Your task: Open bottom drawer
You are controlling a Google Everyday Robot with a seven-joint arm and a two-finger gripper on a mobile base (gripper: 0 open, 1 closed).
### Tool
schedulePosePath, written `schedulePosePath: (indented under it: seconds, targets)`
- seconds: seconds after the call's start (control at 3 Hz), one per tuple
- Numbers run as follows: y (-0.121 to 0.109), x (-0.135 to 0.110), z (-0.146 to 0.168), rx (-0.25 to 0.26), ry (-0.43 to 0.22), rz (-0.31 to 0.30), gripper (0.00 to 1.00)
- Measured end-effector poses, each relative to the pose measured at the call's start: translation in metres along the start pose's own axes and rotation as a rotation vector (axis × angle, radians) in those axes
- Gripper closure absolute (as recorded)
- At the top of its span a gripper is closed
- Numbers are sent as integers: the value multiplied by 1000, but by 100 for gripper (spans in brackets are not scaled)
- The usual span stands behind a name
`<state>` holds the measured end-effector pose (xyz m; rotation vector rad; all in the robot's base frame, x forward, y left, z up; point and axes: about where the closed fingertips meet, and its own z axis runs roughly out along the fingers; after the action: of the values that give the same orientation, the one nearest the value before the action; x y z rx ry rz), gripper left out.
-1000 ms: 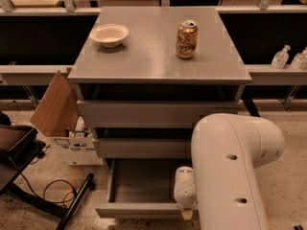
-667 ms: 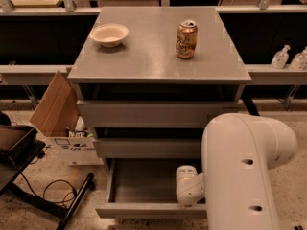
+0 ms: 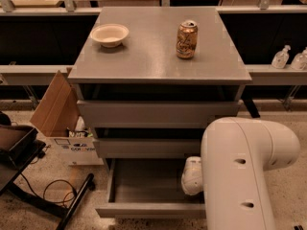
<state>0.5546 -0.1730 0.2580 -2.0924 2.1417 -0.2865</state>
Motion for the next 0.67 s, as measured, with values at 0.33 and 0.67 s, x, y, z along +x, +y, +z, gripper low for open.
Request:
schedulePosePath:
  seconds: [0.33, 0.67]
  targets:
    - [-25, 10, 29, 9, -18, 34, 100]
    - [-37, 22, 64, 27, -23, 105, 100]
